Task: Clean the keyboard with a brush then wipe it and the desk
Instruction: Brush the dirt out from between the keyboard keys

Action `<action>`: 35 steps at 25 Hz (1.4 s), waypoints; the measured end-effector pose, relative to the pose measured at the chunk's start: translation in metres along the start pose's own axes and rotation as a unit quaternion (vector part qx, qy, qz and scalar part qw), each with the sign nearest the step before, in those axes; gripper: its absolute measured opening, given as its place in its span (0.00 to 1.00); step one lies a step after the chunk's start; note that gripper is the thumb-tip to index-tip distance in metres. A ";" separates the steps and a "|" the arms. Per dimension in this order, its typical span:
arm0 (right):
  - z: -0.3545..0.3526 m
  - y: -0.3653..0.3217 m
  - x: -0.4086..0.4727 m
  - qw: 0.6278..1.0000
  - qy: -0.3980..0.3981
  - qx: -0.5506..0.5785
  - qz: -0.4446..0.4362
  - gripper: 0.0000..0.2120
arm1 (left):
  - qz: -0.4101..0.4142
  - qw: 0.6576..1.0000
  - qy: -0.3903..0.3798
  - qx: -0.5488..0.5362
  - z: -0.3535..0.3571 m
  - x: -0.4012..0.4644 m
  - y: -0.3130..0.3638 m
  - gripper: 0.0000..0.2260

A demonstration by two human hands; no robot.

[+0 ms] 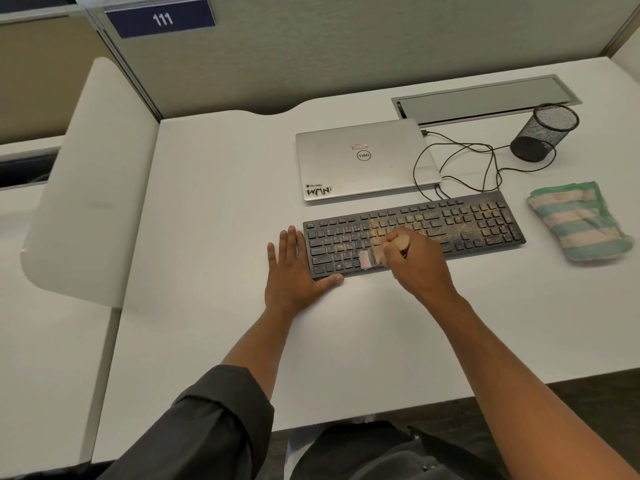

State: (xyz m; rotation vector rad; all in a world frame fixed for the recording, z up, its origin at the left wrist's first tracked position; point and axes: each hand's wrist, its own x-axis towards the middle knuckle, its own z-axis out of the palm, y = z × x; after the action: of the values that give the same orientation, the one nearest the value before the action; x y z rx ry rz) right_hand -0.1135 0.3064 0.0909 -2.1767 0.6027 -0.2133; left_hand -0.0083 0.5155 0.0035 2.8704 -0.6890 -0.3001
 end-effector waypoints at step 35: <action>-0.003 -0.006 0.036 0.998 0.001 -0.054 -0.009 0.07 | 0.000 1.000 -0.002 -0.004 -0.002 -0.001 0.000 0.59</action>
State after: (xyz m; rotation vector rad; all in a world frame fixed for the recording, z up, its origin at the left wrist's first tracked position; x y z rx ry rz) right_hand -0.0812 0.2902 0.0952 -2.2878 0.6084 -0.1975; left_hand -0.0082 0.5162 0.0058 2.8629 -0.6866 -0.3083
